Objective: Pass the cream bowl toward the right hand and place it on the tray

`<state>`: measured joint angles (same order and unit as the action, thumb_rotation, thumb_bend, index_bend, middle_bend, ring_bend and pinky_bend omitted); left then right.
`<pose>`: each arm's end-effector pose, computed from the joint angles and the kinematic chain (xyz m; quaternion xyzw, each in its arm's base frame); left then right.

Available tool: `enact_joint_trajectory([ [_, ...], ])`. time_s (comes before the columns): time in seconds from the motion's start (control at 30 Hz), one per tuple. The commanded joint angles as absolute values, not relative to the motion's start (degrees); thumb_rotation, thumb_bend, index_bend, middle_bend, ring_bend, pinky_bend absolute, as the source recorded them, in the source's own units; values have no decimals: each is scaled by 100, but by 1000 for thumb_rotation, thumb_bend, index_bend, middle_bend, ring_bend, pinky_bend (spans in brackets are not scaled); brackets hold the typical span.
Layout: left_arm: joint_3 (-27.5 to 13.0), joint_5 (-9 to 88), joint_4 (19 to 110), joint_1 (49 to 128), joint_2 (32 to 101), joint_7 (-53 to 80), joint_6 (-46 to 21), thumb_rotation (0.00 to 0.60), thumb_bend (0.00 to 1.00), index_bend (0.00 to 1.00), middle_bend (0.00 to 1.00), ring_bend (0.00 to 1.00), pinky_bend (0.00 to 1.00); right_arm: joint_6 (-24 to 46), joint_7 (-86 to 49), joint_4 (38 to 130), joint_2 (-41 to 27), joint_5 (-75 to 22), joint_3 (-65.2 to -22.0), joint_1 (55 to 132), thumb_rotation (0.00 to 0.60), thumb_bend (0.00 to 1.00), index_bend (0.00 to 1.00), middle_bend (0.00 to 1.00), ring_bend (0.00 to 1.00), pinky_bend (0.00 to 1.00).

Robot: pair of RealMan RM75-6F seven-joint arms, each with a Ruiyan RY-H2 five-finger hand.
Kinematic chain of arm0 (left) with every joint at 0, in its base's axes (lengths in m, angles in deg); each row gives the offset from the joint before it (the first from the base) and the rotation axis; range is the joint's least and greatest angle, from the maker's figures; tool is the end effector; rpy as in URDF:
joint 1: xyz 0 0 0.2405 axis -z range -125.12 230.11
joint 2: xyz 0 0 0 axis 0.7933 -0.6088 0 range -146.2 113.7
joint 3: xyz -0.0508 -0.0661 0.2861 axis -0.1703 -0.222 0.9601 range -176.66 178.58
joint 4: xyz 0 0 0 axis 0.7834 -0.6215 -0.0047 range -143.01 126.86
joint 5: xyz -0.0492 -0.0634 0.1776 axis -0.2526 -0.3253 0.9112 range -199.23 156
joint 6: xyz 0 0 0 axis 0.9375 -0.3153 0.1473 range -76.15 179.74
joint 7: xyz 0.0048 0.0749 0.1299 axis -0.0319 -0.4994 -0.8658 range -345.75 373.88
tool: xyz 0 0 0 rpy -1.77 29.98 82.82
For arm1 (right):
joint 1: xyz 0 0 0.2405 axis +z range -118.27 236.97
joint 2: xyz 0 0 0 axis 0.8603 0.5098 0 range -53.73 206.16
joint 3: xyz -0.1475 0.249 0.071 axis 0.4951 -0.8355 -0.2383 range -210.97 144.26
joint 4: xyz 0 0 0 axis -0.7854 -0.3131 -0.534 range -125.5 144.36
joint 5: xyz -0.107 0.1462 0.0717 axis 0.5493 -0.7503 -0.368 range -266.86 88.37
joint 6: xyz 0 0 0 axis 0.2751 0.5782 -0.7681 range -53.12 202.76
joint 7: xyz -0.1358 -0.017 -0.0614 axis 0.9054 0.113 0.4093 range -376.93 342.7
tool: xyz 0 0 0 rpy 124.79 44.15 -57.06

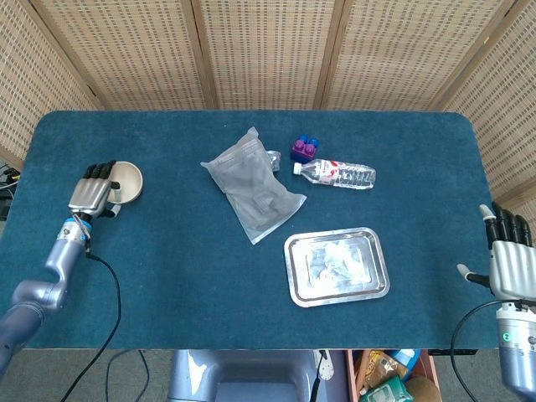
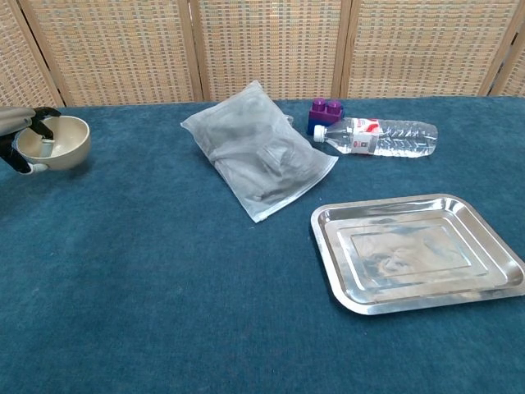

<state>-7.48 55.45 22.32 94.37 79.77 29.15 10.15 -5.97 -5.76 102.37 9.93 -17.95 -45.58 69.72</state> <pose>-0.3383 0.4591 0.0607 -0.6801 -0.3884 -0.2694 0.5604 -0.3416 -0.2493 0.2044 0.5410 -0.3654 0.3612 0.6658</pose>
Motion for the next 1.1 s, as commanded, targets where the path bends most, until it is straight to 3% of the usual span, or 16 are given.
enact_joint_trajectory([
  [0.03,-679,5743,2720,9311,7725,2905,468,600,384,628,0,0,0,-600,-593,10250,1003,-1787,-4550,6969,600,0,0,0,0,0],
  [0.3,-250,6728,5224,9212,6726,2451,-763,600,385,628,0,0,0,-652,-634,10309,1036,-1744,-4533,6951,600,0,0,0,0,0],
  [0.5,81,7407,6593,9533,6421,1915,-635,600,387,629,0,0,0,-697,-659,10322,1054,-1746,-4538,6931,600,0,0,0,0,0],
  [0.73,227,7454,7267,9821,6452,1321,-32,600,388,629,0,0,0,-700,-735,10298,1088,-1816,-4565,6909,600,0,0,0,0,0],
  [1.03,312,7279,7374,9912,6540,956,335,600,389,628,0,0,0,-705,-805,10287,1120,-1841,-4578,6893,600,0,0,0,0,0],
  [1.1,337,7269,7360,9910,6564,959,347,600,374,567,0,0,0,-705,-809,10288,1124,-1841,-4578,6892,600,0,0,0,0,0],
])
